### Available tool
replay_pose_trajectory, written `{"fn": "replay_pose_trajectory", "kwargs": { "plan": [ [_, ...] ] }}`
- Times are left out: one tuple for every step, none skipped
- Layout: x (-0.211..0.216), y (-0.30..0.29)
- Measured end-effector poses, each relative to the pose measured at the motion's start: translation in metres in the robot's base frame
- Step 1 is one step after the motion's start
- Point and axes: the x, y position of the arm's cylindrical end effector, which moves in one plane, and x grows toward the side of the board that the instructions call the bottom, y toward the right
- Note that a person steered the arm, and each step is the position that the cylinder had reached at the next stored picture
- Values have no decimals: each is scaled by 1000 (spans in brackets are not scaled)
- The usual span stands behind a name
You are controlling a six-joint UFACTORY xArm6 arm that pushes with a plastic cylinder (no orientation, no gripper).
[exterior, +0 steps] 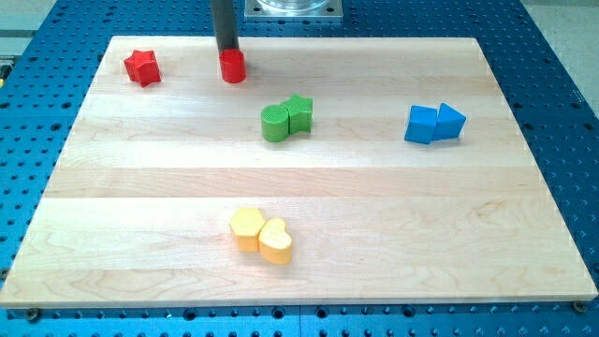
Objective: Move the red circle diagonally above the cube
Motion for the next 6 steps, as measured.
{"fn": "replay_pose_trajectory", "kwargs": {
  "plan": [
    [1,-38],
    [32,-35],
    [43,28],
    [40,95],
    [28,115],
    [7,95]
  ]
}}
